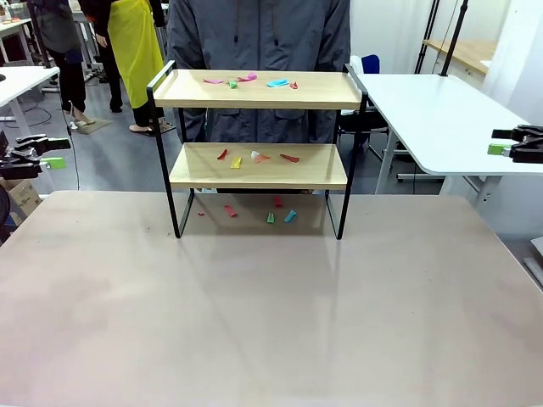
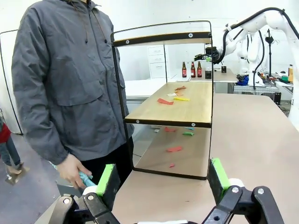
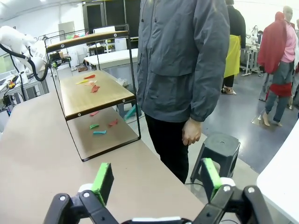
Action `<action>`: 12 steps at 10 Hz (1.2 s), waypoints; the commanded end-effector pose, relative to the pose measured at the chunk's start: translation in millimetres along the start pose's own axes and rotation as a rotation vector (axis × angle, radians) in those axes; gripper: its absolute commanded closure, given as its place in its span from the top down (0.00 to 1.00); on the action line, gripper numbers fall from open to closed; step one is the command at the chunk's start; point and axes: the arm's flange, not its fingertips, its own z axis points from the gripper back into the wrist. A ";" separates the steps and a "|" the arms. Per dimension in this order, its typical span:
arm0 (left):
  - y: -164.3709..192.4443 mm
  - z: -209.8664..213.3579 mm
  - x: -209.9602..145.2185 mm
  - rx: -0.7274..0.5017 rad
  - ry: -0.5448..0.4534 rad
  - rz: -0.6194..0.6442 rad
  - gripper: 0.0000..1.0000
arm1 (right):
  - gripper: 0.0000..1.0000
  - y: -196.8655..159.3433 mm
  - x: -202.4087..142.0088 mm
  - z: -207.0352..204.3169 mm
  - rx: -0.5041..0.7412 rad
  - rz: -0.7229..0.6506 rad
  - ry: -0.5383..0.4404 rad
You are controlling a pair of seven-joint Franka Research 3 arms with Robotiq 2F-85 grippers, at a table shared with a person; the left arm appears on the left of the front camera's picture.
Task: Clean the shelf.
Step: Pick up the Duster handed by the human.
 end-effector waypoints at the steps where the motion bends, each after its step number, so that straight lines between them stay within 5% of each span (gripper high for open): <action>1: 0.2 -0.4 0.0 0.000 0.001 0.000 1.00 | 1.00 0.0 1.3 -1.0 -0.001 0.001 -0.002; 12: 0.2 -0.4 0.0 0.000 0.001 0.000 1.00 | 1.00 0.0 1.3 -1.0 -0.001 0.001 -0.002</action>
